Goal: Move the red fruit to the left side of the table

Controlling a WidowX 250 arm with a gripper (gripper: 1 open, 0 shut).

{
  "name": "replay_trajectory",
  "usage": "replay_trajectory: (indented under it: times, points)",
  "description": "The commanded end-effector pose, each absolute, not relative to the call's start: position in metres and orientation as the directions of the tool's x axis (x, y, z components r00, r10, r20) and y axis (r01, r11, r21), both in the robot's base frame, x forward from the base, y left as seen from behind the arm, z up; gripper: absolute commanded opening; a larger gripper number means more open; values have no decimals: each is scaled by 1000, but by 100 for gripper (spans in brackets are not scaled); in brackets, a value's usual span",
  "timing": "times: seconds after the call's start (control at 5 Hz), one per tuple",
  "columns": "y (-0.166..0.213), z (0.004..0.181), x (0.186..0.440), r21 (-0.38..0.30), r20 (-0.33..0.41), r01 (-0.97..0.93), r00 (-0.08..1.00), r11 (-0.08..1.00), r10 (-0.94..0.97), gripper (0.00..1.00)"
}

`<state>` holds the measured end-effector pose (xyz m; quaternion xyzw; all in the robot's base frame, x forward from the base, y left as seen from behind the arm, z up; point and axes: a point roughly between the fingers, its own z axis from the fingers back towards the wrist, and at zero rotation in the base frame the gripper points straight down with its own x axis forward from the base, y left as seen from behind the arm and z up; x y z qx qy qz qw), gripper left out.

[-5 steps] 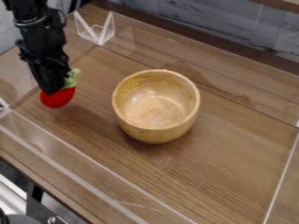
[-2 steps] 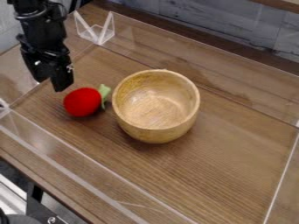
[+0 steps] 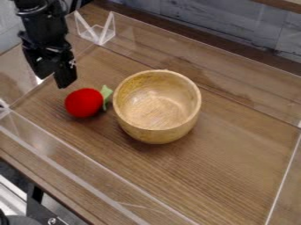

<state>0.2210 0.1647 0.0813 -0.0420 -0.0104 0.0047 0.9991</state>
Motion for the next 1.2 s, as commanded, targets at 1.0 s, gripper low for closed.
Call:
replay_trajectory:
  times: [1.0]
  points:
    - [155,78,242,-74,82,21,997,997,-15,100]
